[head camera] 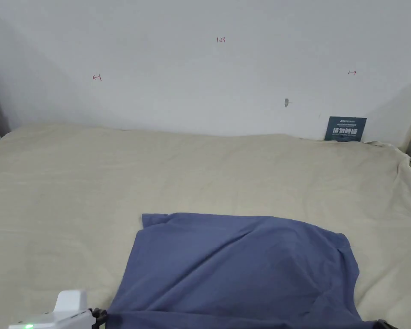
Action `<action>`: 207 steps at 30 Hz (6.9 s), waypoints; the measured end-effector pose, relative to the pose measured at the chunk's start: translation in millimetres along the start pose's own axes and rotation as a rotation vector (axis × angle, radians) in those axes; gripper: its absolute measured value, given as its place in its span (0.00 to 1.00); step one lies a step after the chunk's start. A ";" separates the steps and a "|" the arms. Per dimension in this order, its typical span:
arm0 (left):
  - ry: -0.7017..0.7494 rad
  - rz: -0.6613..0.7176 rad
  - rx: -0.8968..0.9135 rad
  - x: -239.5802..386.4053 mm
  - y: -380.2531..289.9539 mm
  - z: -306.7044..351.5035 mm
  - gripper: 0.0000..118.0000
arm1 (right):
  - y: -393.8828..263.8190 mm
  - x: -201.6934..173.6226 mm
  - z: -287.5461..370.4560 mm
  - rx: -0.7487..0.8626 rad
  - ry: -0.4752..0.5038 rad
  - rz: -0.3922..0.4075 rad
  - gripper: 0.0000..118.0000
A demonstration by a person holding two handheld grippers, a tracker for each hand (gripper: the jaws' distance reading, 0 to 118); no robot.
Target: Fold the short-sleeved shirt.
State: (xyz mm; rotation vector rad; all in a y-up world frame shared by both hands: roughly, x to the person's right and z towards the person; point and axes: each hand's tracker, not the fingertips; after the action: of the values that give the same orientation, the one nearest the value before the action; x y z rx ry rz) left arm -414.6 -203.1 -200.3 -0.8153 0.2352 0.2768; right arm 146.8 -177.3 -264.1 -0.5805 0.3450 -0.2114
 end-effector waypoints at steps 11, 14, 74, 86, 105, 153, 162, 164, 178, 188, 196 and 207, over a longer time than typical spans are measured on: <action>0.014 0.004 -0.028 -19.8 -54.3 31.2 0.00 | -45.3 -12.6 66.3 -0.039 -0.031 -0.040 0.00; 0.019 -0.005 -0.038 -19.4 -60.4 26.8 0.00 | -55.2 -12.9 66.0 -0.072 -0.048 -0.051 0.00; 0.004 -0.007 0.110 17.9 -2.4 80.0 0.15 | 55.1 -88.3 68.3 0.288 -0.150 0.189 0.00; 0.125 0.061 -0.165 -16.0 -64.9 20.8 0.81 | 41.6 -62.1 64.5 0.228 -0.185 0.159 0.00; 0.051 0.024 -0.067 4.9 -63.8 31.9 0.02 | -30.3 -15.7 21.3 -0.213 -0.259 0.067 0.34; 0.089 -0.048 -0.140 22.0 100.5 -126.2 0.02 | 64.4 12.9 -190.5 -0.369 -0.226 0.007 0.03; 0.142 -0.100 -0.194 30.2 91.6 -146.6 0.09 | 39.7 0.7 -201.2 -0.427 -0.254 -0.109 0.04; 0.134 -0.092 -0.195 31.1 95.7 -138.7 0.35 | 48.9 -2.6 -193.2 -0.422 -0.262 -0.105 0.13; 0.037 -0.096 0.233 61.5 98.3 42.2 0.90 | 117.6 -86.2 -3.7 0.086 -0.083 0.070 0.79; 0.006 -0.079 0.451 73.1 28.7 104.7 0.11 | 68.4 -70.0 42.0 0.236 -0.160 0.242 0.03; -0.018 -0.118 0.352 73.6 19.6 100.4 0.00 | 61.7 -36.9 35.1 0.248 -0.124 0.236 0.00; 0.026 -0.056 0.148 52.7 60.7 29.5 0.00 | 61.0 -73.3 21.6 0.207 -0.105 0.192 0.00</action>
State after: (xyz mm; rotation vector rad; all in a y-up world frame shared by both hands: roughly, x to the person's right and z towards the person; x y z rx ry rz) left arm -382.4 -133.6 -238.5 -0.6778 0.2543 0.1939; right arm 93.3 -95.5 -263.0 -0.3504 0.2708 -0.0308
